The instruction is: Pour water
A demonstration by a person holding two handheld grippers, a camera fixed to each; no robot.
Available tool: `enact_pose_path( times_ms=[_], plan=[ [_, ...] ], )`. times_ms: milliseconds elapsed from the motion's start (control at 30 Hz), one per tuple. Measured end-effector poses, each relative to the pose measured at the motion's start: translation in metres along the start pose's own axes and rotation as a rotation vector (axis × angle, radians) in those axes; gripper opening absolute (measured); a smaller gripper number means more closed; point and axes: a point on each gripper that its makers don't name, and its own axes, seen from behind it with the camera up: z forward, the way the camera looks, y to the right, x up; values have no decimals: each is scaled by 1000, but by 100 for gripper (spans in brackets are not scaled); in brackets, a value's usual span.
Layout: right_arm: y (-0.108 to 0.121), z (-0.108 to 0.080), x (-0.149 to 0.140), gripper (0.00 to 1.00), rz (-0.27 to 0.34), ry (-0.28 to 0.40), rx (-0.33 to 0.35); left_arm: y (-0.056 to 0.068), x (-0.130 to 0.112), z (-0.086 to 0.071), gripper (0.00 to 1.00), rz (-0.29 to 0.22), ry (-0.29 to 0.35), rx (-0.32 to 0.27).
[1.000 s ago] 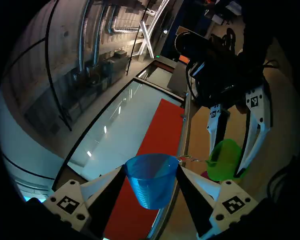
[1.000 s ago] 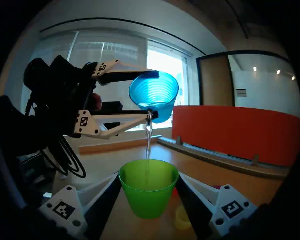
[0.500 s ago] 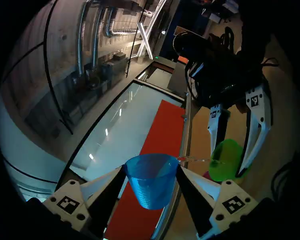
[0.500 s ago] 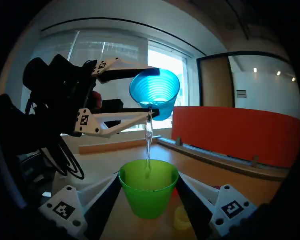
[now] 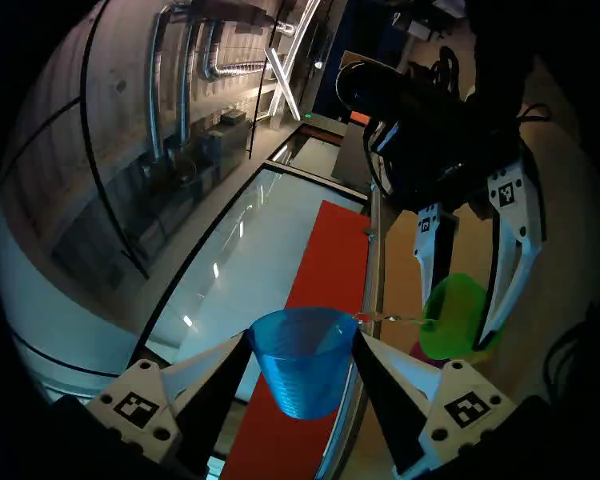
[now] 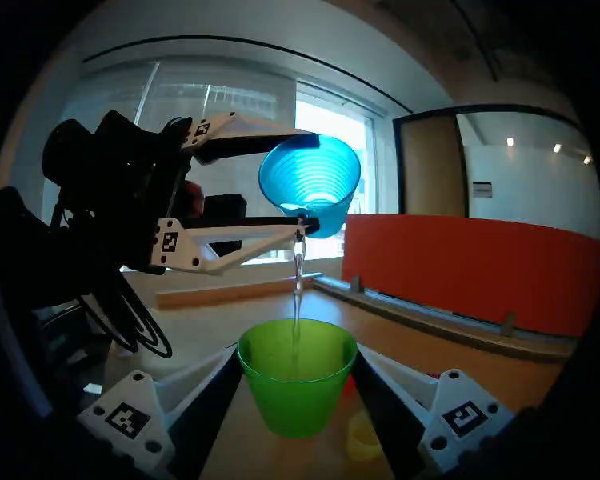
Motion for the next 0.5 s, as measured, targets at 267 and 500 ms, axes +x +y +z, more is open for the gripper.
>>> enact_pose_path(
  times_ms=[267, 500],
  plan=[
    [0, -1, 2, 92, -1, 3, -1, -1, 3, 1, 88, 22, 3, 3],
    [1, -1, 2, 91, -3, 5, -3, -4, 4, 1, 88, 41, 3, 7]
  ],
)
